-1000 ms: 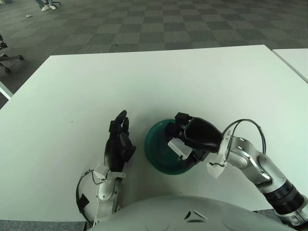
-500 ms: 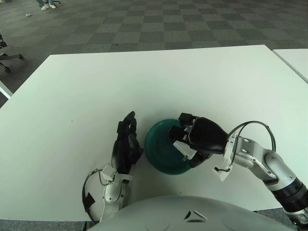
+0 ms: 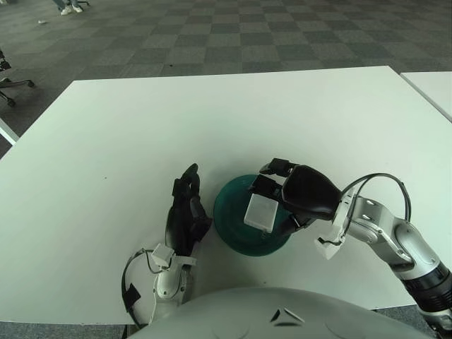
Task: Put the charger into the plate.
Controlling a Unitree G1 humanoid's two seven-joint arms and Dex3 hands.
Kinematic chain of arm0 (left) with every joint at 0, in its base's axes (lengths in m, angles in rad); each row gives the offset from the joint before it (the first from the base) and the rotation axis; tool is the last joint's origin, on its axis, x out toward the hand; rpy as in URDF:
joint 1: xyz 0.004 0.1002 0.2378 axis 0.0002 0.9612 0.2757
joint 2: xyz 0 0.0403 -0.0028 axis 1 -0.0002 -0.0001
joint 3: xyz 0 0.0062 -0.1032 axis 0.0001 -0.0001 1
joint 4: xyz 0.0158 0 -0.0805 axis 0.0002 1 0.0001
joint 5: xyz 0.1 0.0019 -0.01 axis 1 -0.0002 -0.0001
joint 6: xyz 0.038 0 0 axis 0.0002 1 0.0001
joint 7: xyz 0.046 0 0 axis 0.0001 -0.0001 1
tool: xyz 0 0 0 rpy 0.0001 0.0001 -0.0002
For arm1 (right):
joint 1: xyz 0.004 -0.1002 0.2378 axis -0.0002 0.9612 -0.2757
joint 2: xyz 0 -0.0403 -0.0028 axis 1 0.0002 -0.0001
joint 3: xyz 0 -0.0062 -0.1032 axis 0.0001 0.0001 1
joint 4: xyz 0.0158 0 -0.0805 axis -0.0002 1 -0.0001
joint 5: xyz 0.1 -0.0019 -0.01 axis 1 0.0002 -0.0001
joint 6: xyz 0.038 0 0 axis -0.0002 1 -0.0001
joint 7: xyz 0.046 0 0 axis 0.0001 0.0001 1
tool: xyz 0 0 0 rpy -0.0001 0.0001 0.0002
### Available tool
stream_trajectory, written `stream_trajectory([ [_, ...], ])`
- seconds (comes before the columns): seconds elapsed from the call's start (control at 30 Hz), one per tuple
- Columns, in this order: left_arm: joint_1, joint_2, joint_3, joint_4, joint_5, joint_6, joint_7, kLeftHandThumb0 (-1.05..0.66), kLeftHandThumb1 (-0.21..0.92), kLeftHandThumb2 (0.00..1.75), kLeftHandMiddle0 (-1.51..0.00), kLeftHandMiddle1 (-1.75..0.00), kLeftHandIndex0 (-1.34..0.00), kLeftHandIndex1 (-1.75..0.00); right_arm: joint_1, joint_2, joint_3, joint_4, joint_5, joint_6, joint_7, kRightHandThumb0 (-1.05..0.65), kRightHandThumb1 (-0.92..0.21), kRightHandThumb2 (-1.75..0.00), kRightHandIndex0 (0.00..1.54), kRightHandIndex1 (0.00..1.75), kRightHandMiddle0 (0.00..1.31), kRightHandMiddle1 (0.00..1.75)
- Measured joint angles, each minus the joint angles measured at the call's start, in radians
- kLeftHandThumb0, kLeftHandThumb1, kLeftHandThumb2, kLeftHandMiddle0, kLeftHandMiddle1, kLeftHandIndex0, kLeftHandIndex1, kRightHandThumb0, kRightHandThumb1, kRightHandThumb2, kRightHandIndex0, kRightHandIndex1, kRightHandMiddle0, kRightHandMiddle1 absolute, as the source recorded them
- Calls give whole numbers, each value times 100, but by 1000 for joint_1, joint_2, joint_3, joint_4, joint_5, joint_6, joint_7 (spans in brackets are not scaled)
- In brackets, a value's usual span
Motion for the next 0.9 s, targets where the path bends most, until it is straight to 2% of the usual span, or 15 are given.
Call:
stream_trajectory([
  [0.43,9,-2,-40,-19,43,37,39,-81,92,106,-17,-1,0,-50,24,35,-1,-17,17,47,12,-97,-92,-101,33,6,0,57],
  [0.57,11,-5,-44,-31,23,60,41,-82,92,102,-16,0,0,-47,46,71,-9,-27,47,81,8,-98,-92,-96,35,6,0,62],
  [0.63,13,-5,-46,-37,3,70,41,-83,92,101,-15,0,0,-47,56,95,-23,-24,89,93,0,-98,-92,-93,36,7,0,63],
  [0.83,32,-11,-56,-53,3,73,44,-83,92,99,-16,-1,0,-47,55,131,-127,74,324,66,-69,-92,-92,-82,40,8,0,65],
  [0.9,36,-16,-58,-57,10,67,47,-83,92,99,-17,-1,0,-49,58,166,-151,98,405,100,-80,-86,-92,-76,40,7,0,66],
])
